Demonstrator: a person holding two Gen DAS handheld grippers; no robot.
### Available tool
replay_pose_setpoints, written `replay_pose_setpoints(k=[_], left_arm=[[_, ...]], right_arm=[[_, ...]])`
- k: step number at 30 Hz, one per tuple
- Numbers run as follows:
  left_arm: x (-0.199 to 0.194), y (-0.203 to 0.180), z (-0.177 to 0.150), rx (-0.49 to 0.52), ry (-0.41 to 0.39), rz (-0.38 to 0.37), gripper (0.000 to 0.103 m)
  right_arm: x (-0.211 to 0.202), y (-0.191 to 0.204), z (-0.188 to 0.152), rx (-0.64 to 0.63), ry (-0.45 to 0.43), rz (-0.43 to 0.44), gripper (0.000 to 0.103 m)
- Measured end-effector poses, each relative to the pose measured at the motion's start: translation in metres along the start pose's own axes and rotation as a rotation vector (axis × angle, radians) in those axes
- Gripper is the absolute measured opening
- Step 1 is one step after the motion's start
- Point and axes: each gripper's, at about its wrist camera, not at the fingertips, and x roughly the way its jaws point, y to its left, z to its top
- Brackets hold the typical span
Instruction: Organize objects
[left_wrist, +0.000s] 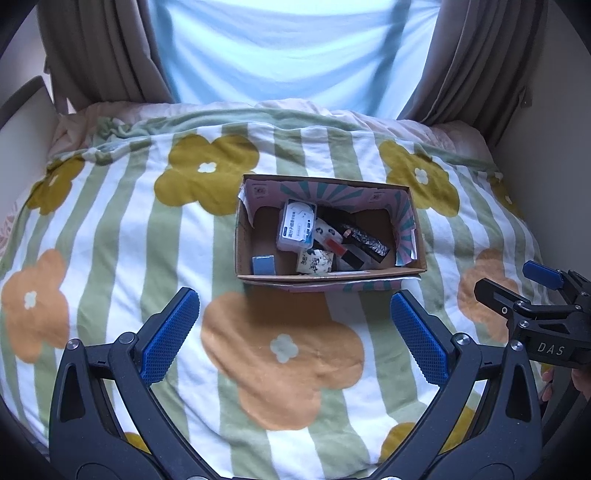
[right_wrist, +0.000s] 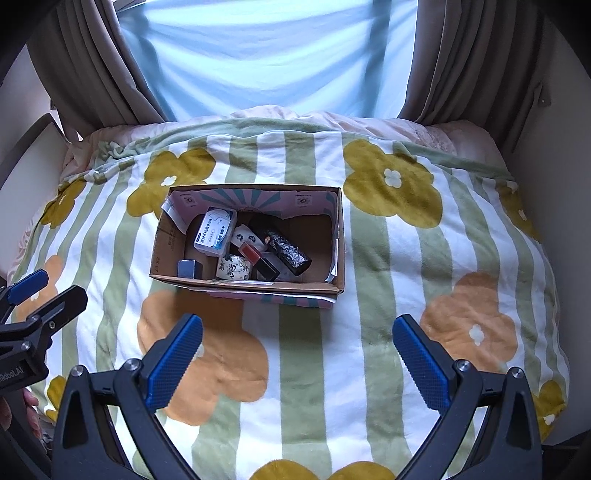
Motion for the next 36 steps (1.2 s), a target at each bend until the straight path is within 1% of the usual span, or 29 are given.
replay_pose_setpoints(k=[5, 30, 36], left_arm=[[-0.002, 0.0021, -0.0002, -0.007, -0.002, 0.014, 0.103], [-0.0016, 0.0023, -0.001, -0.011, -0.004, 0.007, 0.103], [-0.001, 0.0007, -0.0015, -0.017, 0.005, 0.007, 0.103]], right_arm=[[-0.0018, -0.0003, -0.0001, -0.005, -0.003, -0.013, 0.103], [-0.005, -0.0019, 0.0001, 0.004, -0.011, -0.02, 0.103], [-0.0052, -0.0028, 0.0009, 0.01, -0.011, -0.013, 0.103]])
